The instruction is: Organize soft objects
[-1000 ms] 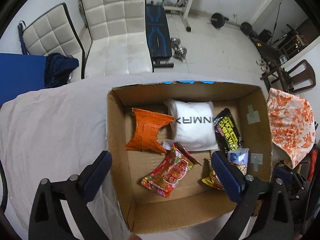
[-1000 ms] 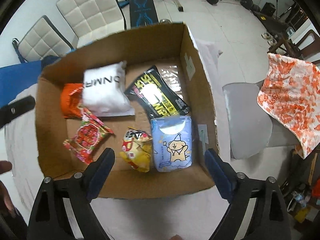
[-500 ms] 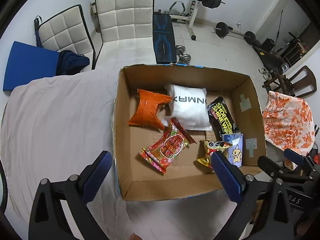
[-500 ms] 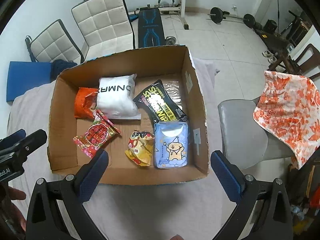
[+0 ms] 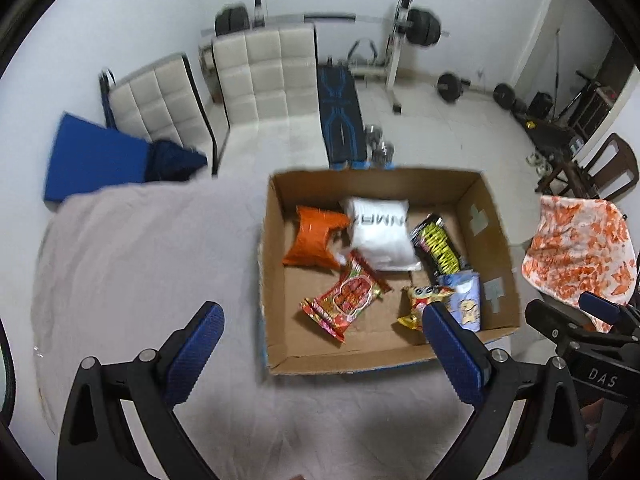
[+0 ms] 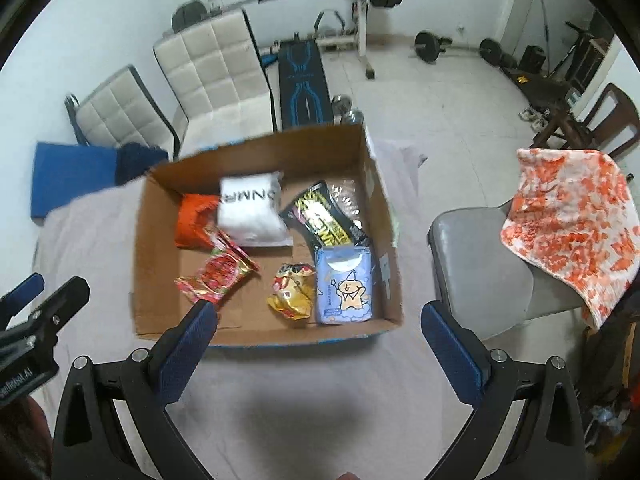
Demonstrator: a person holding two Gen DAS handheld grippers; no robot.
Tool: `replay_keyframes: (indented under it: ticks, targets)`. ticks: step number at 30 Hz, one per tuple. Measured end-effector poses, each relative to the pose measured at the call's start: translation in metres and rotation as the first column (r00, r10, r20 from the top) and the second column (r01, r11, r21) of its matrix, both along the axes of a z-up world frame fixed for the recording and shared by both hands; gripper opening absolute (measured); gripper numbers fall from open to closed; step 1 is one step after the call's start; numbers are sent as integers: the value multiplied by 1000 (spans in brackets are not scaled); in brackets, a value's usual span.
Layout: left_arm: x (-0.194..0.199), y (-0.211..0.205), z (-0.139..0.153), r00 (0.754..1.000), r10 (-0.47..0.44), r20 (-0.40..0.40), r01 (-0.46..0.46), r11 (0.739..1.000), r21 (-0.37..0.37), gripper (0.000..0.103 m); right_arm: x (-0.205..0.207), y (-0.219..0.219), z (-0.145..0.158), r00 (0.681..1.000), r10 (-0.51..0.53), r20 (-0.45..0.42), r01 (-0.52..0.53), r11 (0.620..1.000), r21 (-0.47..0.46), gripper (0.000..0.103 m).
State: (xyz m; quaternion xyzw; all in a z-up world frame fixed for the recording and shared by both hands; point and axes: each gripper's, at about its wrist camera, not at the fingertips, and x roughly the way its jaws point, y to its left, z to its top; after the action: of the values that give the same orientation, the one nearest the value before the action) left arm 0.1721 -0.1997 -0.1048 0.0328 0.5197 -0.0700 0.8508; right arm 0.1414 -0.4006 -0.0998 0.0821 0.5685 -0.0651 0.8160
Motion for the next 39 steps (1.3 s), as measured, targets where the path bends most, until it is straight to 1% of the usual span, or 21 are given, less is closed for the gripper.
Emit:
replay_keyframes:
  ticks: [2,3,6,8,9,11,13,15,18,22,26,34,39]
  targets:
    - [-13,1,17,999,-2,35,2,1000,1,102,-17,3,24,999,-5,43,5,1000,-10,103]
    - [-23,2,29,999,-4,52,5,1000,-10,102,-31,6,41,997,-7,74,8,1000,-22,103]
    - [-47,5,58,997,-15,76,18,999,-36,102,-60,12,74,993,-3,120,8,999,-38,103]
    - [-60,6,73,995,-21,96,24,999,-35,102,-80,16,94,990,0,143,7,999,-52,103]
    - [-71,6,84,992,-24,125,28,999,-25,102,-91,18,106,987,-4,162,14,998,-60,103]
    - [-85,8,96,987,-19,159,19,1000,-1,102,-109,20,122,982,-7,187,21,997,-70,103]
    - [-99,15,106,985,-8,173,12,1000,-23,102,-128,24,138,978,-9,208,26,997,-75,103]
    - [-109,24,114,986,13,166,-4,999,-51,102,-143,28,149,975,-10,222,27,997,-74,103]
    - [-121,30,123,987,20,160,-11,998,-55,102,-162,31,165,969,-12,246,33,996,-81,103]
    - [-140,35,138,982,27,189,-15,998,-67,102,-182,34,182,963,-19,269,43,996,-84,103]
    - [-155,37,149,976,21,217,-11,999,-48,102,-200,35,196,958,-26,286,55,994,-93,103]
    - [-170,43,156,972,21,234,-12,999,-42,102,-220,40,209,952,-25,306,58,993,-101,103]
    - [-177,42,158,970,7,241,2,999,-36,102,-223,45,213,948,-18,316,53,993,-102,103]
